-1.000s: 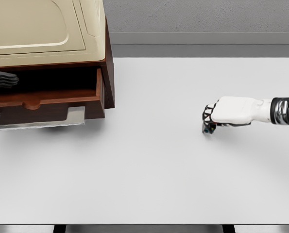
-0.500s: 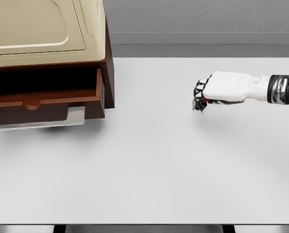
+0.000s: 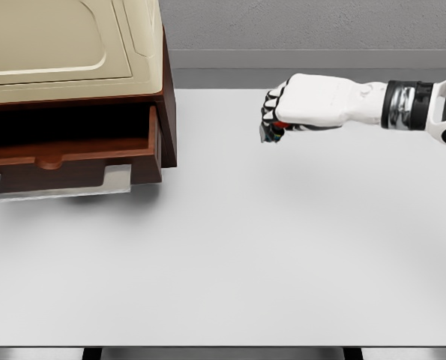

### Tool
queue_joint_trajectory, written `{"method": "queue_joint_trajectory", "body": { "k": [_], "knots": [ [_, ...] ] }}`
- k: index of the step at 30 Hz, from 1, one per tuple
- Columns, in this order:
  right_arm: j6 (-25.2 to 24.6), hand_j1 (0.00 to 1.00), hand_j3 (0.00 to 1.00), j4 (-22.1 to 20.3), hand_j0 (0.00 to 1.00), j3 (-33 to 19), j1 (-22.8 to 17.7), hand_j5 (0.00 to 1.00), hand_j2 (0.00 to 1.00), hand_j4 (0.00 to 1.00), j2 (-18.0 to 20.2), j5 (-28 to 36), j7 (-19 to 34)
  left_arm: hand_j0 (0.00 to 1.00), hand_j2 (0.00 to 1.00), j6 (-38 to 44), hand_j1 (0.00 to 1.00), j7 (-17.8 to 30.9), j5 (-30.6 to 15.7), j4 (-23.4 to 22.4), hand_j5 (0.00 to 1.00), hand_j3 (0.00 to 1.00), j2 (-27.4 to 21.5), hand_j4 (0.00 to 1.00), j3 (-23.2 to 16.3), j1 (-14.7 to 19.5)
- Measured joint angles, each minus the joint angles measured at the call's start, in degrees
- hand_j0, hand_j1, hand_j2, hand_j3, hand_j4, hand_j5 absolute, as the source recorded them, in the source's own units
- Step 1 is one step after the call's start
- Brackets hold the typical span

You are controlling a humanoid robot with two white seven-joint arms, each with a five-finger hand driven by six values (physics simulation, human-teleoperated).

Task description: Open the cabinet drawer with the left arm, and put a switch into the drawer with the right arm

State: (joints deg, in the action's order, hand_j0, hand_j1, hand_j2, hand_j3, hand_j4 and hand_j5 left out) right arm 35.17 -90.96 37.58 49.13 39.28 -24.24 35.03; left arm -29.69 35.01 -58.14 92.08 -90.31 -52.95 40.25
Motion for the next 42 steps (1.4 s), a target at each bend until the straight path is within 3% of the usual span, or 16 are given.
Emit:
{"method": "queue_joint_trajectory", "body": {
  "k": [16,33,42],
  "knots": [
    [-0.03,0.42,0.42,-0.10,0.42,6.80,10.55,0.42,0.42,0.42,-5.99,0.17,-0.02,1.00,1.00,-0.29,1.00,0.00,0.26,0.05,1.00,1.00,0.15,1.00,-0.16,0.00],
    [0.02,0.43,0.43,0.20,0.43,17.18,22.06,0.43,0.43,0.43,-17.43,0.17,0.03,1.00,1.00,-0.63,1.00,0.00,0.57,0.36,1.00,1.00,0.39,1.00,-0.53,-0.09],
    [0.00,0.45,0.45,7.76,0.45,19.62,27.16,0.45,0.45,0.45,-25.60,0.26,0.03,1.00,1.00,-2.40,1.00,0.00,0.81,0.39,1.00,1.00,0.52,1.00,-1.63,-0.09]
  ]
}}
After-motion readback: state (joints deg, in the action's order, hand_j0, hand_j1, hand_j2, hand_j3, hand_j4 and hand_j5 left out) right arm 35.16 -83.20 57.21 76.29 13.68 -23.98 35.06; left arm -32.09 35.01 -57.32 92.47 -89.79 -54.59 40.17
